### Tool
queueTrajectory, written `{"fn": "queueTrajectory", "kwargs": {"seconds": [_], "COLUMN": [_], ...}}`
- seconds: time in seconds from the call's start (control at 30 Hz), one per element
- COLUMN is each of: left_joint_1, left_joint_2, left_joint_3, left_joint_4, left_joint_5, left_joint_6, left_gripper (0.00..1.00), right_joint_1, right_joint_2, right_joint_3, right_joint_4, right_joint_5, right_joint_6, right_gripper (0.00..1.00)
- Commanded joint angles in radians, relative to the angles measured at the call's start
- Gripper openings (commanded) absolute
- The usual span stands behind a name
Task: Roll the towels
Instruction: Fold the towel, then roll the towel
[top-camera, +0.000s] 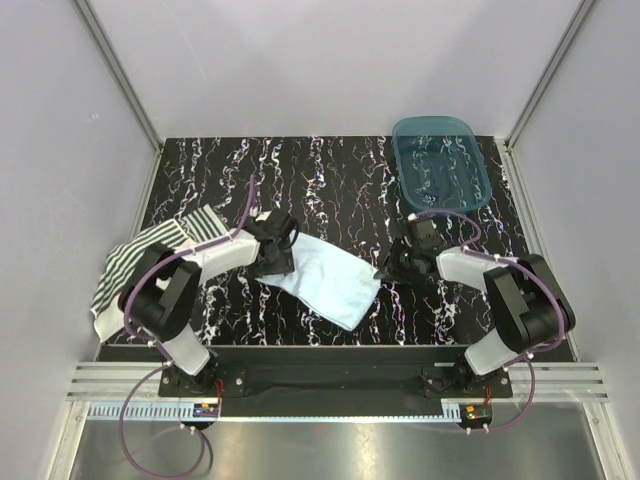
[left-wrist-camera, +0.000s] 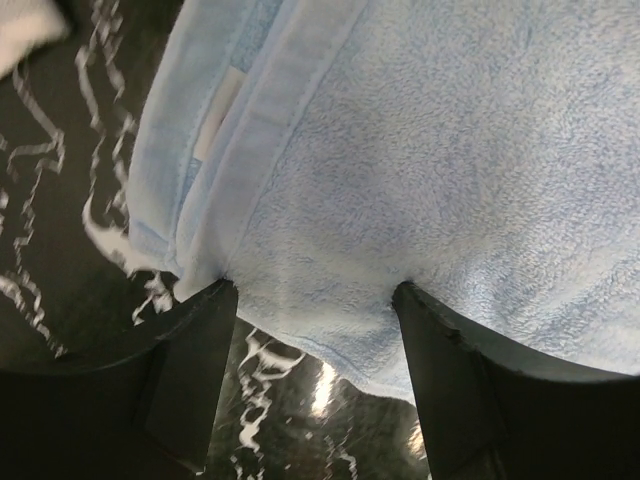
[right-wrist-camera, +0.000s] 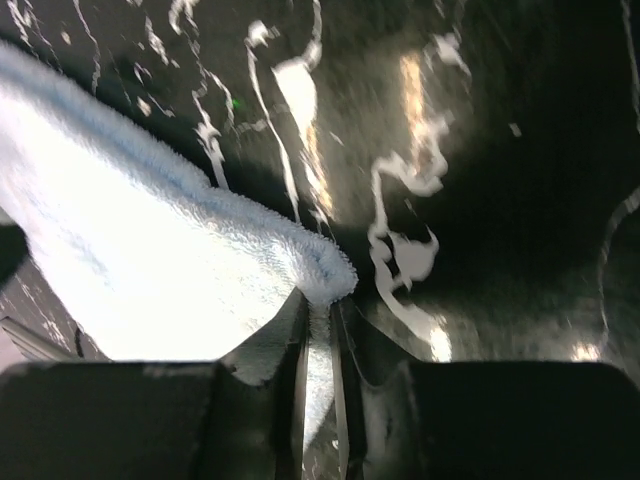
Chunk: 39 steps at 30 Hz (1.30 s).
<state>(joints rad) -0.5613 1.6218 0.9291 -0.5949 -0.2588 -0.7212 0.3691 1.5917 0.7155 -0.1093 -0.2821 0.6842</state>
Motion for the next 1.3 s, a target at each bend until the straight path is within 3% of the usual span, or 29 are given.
{"fn": "queueTrajectory", "kwargs": {"seconds": [0.0,0.2,0.3,0.53,0.77,0.9,1.03,1.27], "left_joint_1": [0.009,0.014,0.014,0.002,-0.182,-0.381,-0.566,-0.768], "left_joint_2": [0.076,0.222,0.214,0.061,-0.115,-0.200,-0.247,-0.130], "left_joint_3": [0.088,0.304,0.339,0.284,0.327,0.277,0.162,0.122], "left_joint_4": [0.106,0.069,0.043,-0.034,-0.223,-0.185,-0.016,0.199], "left_joint_5": [-0.030,-0.048,-0.053,-0.117,-0.393,-0.366,-0.304,-0.258], "left_joint_6": [0.061,0.155,0.161,0.152,0.236,0.262,0.282,0.324], "left_gripper": [0.70,0.69,0.69,0.69,0.70,0.69,0.69,0.67], "right_joint_1": [-0.001,-0.002,-0.002,-0.002,-0.002,-0.002,-0.002,-0.002], "right_joint_2": [-0.076,-0.208,-0.236,-0.274,-0.409,-0.486,-0.582,-0.794], "right_joint_3": [-0.069,-0.175,-0.183,-0.099,0.005,0.058,0.071,0.093], "right_joint_4": [-0.058,-0.082,-0.105,-0.222,-0.377,-0.481,-0.555,-0.679], "right_joint_5": [0.020,0.015,0.030,0.084,0.152,0.231,0.340,0.471], "right_joint_6": [0.034,0.092,0.080,0.040,0.006,0.000,0.020,0.090], "right_gripper": [0.19,0.19,0.24,0.70,0.87,0.88,0.87,0.79]}}
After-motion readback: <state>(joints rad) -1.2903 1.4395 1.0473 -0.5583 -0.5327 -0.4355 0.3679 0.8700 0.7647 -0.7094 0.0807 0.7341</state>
